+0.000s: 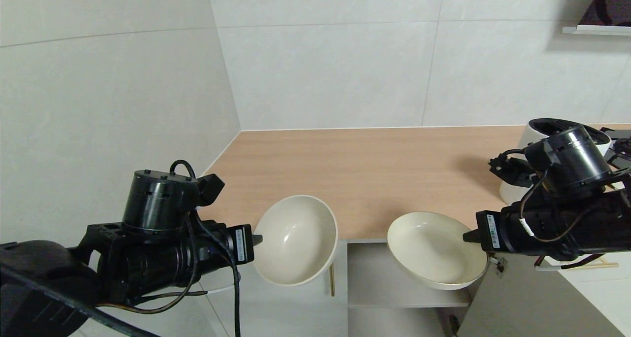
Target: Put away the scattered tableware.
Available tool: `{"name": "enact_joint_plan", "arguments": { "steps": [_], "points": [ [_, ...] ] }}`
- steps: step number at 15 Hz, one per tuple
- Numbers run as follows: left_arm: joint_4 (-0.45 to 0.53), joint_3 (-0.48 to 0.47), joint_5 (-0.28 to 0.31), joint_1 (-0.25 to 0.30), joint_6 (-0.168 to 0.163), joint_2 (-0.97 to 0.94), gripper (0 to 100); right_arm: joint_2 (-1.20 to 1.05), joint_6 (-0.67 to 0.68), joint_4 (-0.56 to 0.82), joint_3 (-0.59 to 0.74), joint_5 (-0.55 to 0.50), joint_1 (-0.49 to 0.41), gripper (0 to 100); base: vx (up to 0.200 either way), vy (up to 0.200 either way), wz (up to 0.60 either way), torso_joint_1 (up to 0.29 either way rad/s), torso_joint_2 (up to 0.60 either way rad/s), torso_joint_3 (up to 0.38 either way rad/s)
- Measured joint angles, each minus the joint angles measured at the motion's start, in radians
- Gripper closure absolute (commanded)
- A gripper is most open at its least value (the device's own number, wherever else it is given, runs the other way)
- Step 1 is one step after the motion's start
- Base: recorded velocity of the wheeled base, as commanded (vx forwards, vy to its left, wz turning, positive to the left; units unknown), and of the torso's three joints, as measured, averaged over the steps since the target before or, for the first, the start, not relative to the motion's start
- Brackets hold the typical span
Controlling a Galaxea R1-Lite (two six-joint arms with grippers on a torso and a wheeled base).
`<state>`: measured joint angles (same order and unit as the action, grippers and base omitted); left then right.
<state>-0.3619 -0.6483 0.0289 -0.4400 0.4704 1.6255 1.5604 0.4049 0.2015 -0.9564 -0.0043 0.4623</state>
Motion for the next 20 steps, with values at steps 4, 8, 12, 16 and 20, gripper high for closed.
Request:
{"name": "enact_joint_plan", "arguments": {
  "steps": [4,8,12,16,20],
  "points": [
    [-0.007,0.002,-0.004,-0.005,0.0,0.012,100,0.011,0.0,0.0,0.001,-0.001,0.0,100,0.0,0.0,0.0,0.0,0.0,0.0],
    [-0.008,0.001,-0.005,-0.005,0.0,0.026,100,0.031,-0.001,-0.001,0.001,-0.001,0.001,100,0.0,0.0,0.0,0.0,0.0,0.0],
    [-0.009,0.001,-0.023,-0.004,0.0,0.029,100,0.041,-0.003,-0.001,0.001,-0.002,0.0,100,0.0,0.0,0.0,0.0,0.0,0.0],
    [-0.009,0.001,-0.025,-0.005,0.0,0.031,100,0.049,-0.003,-0.001,0.001,-0.003,0.0,100,0.0,0.0,0.0,-0.025,0.06,0.03],
    [-0.007,0.001,-0.025,-0.005,0.0,0.032,100,0.051,-0.004,0.0,0.001,-0.003,0.0,100,0.0,0.0,0.0,-0.193,0.45,0.24]
  ]
}}
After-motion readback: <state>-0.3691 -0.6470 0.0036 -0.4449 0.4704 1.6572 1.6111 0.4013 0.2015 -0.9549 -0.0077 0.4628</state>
